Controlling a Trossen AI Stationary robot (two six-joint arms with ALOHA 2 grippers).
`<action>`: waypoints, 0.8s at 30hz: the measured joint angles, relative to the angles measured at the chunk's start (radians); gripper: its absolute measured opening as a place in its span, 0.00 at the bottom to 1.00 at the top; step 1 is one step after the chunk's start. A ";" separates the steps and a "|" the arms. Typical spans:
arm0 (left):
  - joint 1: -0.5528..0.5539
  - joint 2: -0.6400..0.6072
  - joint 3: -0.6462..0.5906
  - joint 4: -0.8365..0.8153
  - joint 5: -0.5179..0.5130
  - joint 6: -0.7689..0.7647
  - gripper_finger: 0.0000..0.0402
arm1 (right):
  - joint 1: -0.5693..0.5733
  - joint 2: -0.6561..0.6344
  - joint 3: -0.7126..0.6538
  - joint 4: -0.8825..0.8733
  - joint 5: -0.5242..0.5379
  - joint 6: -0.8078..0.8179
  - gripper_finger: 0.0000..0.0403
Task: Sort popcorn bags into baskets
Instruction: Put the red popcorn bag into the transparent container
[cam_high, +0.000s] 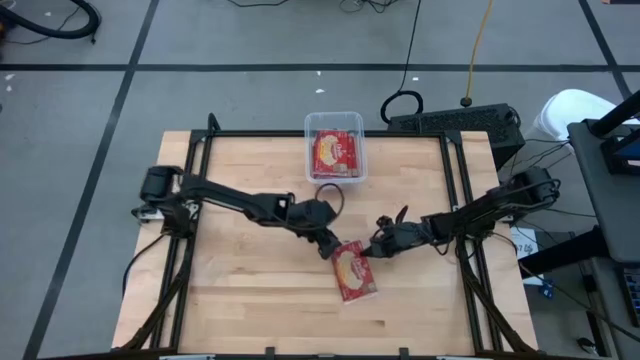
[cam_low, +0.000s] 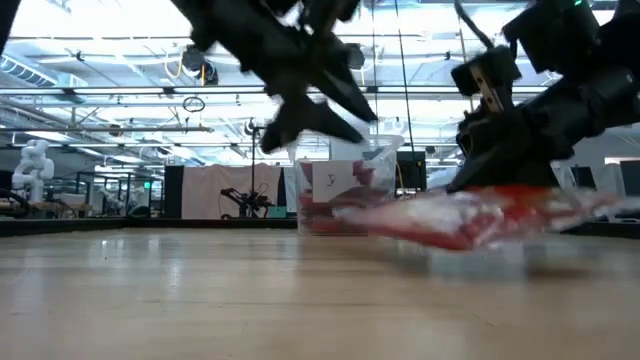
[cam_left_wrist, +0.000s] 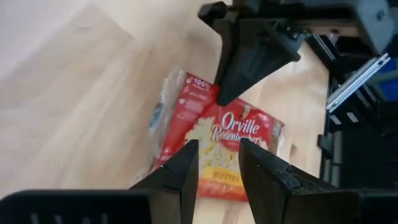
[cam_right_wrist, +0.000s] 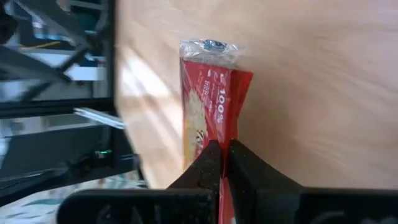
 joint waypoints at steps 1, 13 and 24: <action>-0.002 -0.032 0.000 -0.037 -0.021 0.001 0.29 | -0.002 -0.010 0.000 0.007 0.001 0.000 0.01; -0.004 -0.272 0.000 -0.419 -0.193 -0.083 0.29 | -0.061 -0.174 0.000 0.025 0.082 -0.031 0.00; -0.001 -0.361 0.001 -0.455 -0.225 -0.089 0.29 | -0.129 -0.359 0.031 -0.027 0.139 -0.082 0.00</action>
